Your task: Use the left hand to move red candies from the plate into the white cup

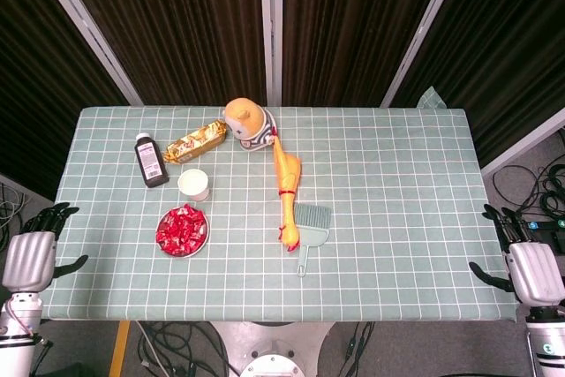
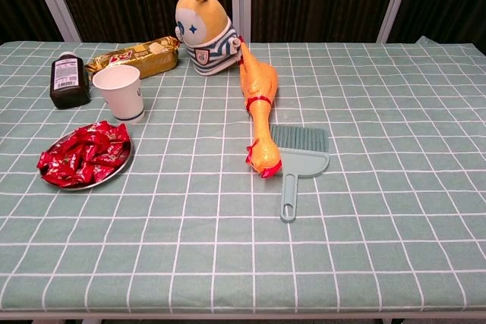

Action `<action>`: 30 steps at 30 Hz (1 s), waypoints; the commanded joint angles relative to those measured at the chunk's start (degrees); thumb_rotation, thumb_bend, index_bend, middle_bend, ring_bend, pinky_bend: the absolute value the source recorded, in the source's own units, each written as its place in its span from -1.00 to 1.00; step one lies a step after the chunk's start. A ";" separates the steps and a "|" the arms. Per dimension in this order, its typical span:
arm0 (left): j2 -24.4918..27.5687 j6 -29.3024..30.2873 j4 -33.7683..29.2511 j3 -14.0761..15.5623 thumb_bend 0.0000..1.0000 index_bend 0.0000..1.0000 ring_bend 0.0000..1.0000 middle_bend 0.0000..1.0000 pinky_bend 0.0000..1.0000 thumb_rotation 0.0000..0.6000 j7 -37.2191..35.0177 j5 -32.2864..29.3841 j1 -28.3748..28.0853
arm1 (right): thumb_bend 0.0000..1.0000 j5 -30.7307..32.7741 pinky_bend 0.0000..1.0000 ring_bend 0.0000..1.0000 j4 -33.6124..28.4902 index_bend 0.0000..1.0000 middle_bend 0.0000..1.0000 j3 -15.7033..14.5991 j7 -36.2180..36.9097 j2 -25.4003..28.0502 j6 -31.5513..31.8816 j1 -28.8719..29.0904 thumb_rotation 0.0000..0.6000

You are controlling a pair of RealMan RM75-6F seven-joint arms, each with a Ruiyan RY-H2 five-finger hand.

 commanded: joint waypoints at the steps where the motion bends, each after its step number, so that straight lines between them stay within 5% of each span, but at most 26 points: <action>1: -0.06 -0.02 0.02 0.07 -0.79 -0.44 -0.60 -0.45 -0.47 1.00 0.24 0.09 -0.06 | -0.80 0.02 -0.52 -0.84 0.11 -0.92 -0.62 0.04 -0.01 -0.12 -0.23 0.19 1.00; 18: 1.43 -4.69 0.46 0.06 -0.79 -0.44 -0.60 -0.45 -0.47 1.00 -4.56 6.30 -5.19 | -0.80 -1.19 -0.52 -0.84 -0.21 -0.92 -0.62 -0.07 1.52 1.59 2.59 -0.91 1.00; 30: -2.94 -23.75 8.86 0.39 -0.77 -0.40 -0.60 -0.45 -0.46 1.00 -12.80 10.81 -20.07 | -0.80 -1.49 -0.52 -0.84 -1.29 -0.92 -0.62 -0.22 0.61 2.39 2.74 -0.99 1.00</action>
